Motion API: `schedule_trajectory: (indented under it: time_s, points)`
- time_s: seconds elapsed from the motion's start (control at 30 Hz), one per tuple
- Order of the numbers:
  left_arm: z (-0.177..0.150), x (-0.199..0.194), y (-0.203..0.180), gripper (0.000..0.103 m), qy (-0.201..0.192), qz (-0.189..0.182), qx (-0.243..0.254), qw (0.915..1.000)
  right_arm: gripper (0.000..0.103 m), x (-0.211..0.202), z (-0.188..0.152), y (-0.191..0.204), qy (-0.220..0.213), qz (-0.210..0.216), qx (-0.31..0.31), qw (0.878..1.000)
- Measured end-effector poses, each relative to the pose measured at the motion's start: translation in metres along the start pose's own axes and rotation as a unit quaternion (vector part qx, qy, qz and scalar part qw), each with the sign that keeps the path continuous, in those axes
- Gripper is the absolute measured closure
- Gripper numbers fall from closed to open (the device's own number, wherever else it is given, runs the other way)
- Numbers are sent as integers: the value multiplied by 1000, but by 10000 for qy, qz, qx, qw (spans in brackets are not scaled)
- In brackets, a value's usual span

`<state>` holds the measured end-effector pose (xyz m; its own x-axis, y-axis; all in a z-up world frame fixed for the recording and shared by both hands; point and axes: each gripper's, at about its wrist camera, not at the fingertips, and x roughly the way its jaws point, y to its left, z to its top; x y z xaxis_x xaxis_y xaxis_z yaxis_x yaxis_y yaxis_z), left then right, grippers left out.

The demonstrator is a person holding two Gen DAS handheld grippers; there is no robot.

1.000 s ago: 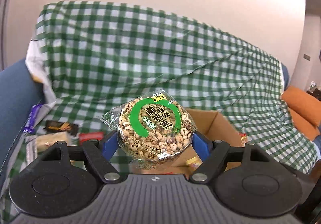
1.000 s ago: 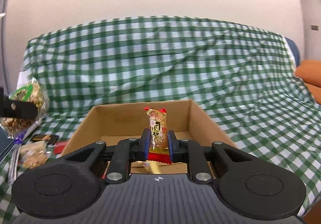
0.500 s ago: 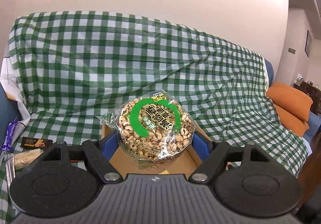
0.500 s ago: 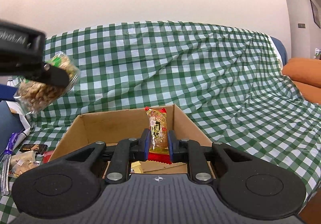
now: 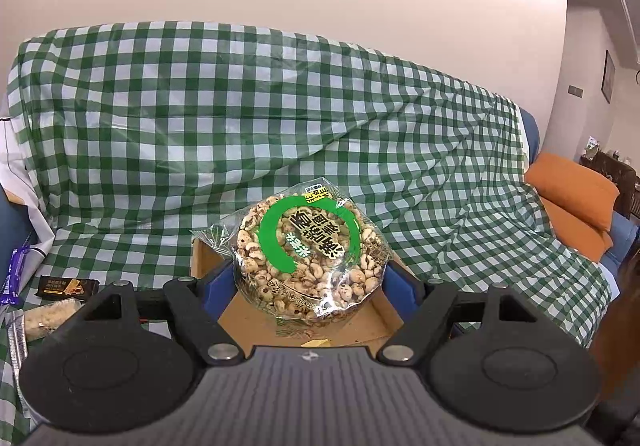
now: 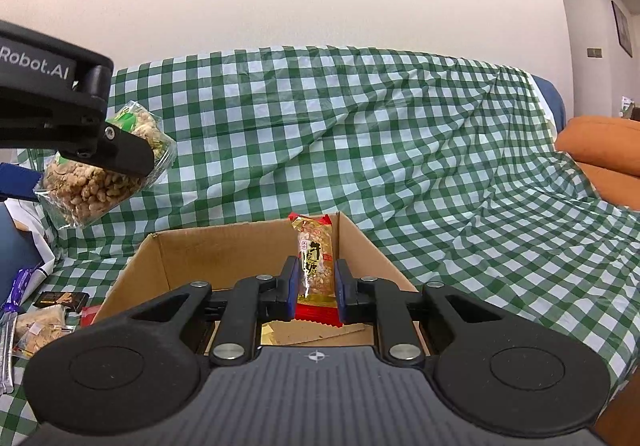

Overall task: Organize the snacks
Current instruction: 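Carry the small snack with the right tool while the left tool carries the peanut tub, then open both tools over the box to drop the snack and peanut tub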

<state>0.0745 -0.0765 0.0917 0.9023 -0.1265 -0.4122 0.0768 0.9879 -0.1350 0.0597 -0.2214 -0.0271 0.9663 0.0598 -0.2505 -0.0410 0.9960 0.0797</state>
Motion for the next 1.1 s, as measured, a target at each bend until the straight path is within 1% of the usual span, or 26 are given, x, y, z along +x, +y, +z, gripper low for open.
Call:
schedule_trajectory:
  time_s: [0.77,0.9,0.97,1.03,1.1]
  points:
    - [8,-2,-6,21,-59,-81,36,9999,84,0,2,3,-21,-4,-87,10000]
    - [9,-1,-7,20,-15,-96,29,9999,84,1,4,4,1,19,-131,9999]
    - [10,0,-7,18,44,-105,16,9999,84,3,2,5,96,79,-165,9998]
    - [10,1,-6,17,52,-108,12,9999,80,7,1,7,222,92,-249,9994]
    - [10,0,-6,17,48,-96,1,9999,63,8,1,8,224,87,-279,9993]
